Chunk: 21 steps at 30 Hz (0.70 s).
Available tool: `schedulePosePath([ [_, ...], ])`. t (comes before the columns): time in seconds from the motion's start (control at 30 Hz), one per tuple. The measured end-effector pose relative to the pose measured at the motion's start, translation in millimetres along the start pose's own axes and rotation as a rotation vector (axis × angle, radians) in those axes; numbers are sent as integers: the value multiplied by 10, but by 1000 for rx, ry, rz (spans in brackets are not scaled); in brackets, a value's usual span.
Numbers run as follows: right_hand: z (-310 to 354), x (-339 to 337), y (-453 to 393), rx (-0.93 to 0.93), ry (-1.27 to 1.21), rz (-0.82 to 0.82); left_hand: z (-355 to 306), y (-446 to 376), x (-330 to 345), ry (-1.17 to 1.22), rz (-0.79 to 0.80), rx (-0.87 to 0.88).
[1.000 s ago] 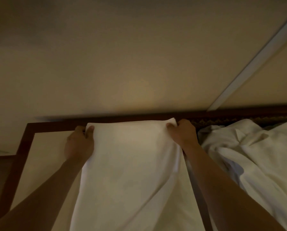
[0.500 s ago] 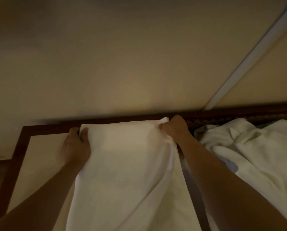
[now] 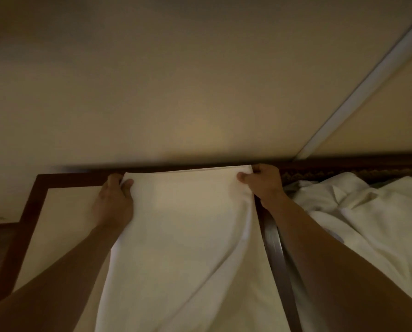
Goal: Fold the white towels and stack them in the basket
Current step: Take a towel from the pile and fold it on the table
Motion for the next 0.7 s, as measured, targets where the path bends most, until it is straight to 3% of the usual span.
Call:
schedulePosePath([
  [0.13,58,59,37,-70,51,16,34,-84,-7,-42,31,-40],
  [0.37,41,221,162,-311,532,-110,27,-106,58,-59,8,-49],
  [0.47,67,212,124,-260,370,-93,51,-111,47,-65,-25,-49],
  [0.53,108,140,42,-182,180,2,60,-113,47,-73,-30,-55],
  [0.63,183,7,-86,104,-111,168,46,-109,41,-87,11,-34],
  [0.7,199,-20,-188,174,-108,303,13,-123,31,-80,40,-10],
])
Point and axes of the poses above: each hand's wrist, its own y-axis away from the middle knuckle, its own x-axis out of the palm, z = x × y, the point moved 2 cm from there along -y, towards the middle knuckle, and after that the axes turned 3 degrees about -z, right-handed, at the moved point
